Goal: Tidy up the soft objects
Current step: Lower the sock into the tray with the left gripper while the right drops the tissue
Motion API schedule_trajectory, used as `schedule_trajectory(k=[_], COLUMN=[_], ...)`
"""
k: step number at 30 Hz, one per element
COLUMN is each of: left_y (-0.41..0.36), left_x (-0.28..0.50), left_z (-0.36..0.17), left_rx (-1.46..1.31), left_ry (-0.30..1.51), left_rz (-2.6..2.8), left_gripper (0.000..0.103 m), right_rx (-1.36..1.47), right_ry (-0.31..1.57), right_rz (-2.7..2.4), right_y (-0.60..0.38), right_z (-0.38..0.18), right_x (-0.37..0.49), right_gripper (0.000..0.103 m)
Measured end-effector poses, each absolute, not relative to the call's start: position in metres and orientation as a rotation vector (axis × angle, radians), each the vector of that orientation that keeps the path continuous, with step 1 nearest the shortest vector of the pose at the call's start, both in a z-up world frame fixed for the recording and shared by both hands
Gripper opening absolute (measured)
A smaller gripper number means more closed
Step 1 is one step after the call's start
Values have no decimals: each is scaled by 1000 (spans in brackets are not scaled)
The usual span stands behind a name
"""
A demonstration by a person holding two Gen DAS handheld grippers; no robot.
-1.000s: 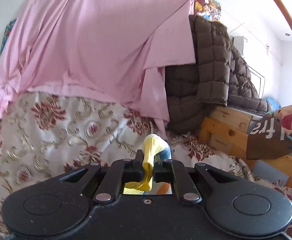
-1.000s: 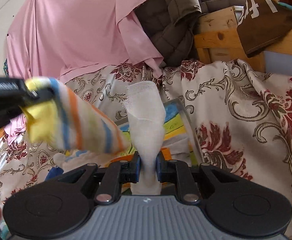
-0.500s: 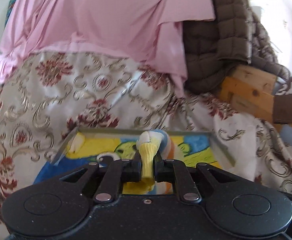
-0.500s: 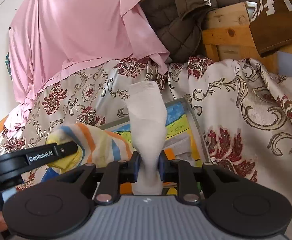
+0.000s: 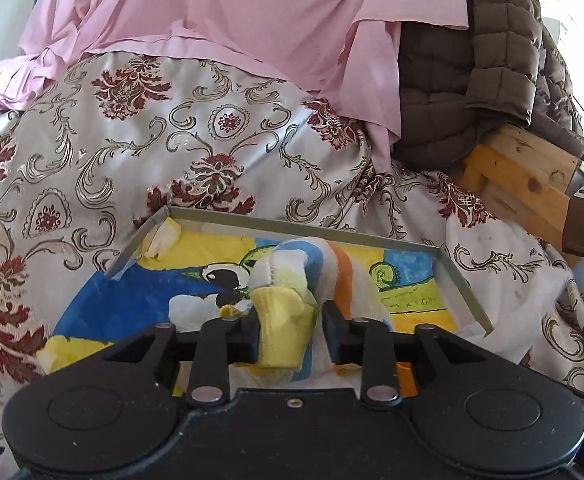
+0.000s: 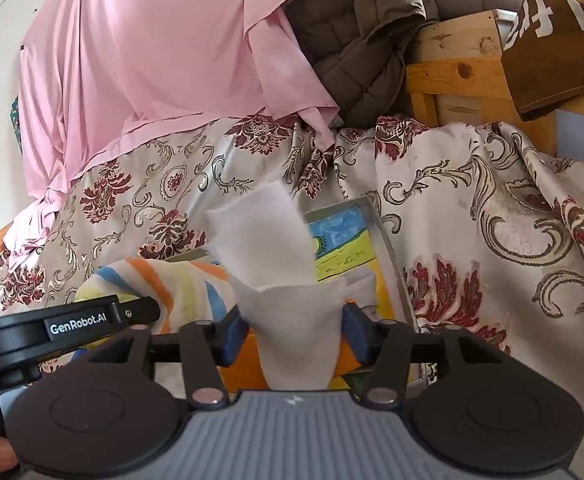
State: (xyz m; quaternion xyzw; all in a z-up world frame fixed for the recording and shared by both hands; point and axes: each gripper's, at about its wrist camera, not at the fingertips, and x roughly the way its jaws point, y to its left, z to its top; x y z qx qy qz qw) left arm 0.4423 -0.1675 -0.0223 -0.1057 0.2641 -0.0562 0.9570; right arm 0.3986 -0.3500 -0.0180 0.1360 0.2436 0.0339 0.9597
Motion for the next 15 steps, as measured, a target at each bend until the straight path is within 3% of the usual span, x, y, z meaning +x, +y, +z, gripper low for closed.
schedule_trajectory(k=[6,9,15], left_y=[-166,-165,-160], left_x=[436,431,424], left_z=[-20,-19,-18], left_rx=[-215,-215,-225], left_ry=[516,503,490], left_rz=[-115,-119,-122], left_gripper=[54,59,67], right_rx=[293,294,281], right_ry=[489,481,479], right_rz=[66,67,53], right_y=[-353,-352,-354], right_z=[-20,-19,-18], right_x=[400,399,398], right_gripper=[74,83,91])
